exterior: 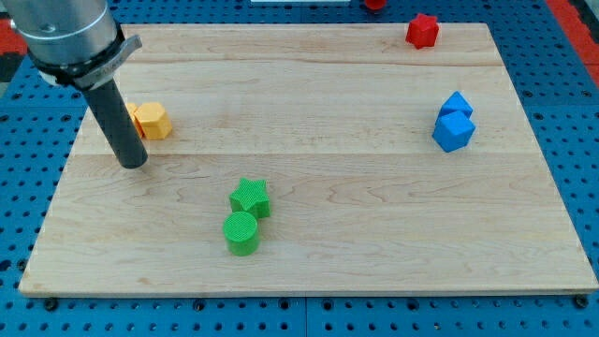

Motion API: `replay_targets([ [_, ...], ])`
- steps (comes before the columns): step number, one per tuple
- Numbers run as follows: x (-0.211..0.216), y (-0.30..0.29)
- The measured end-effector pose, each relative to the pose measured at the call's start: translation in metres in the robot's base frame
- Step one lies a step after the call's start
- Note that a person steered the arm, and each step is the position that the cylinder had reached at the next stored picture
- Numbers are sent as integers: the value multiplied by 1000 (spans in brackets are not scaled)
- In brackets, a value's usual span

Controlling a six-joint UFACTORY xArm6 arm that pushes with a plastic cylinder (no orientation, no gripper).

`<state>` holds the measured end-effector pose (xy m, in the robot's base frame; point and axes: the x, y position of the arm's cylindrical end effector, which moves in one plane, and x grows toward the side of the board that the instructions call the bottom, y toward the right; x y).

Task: Push the green circle to the bottom right

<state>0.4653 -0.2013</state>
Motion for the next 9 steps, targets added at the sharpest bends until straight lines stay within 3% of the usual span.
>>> replay_targets([
  [5,133,30],
  [7,89,84],
  [9,90,255],
])
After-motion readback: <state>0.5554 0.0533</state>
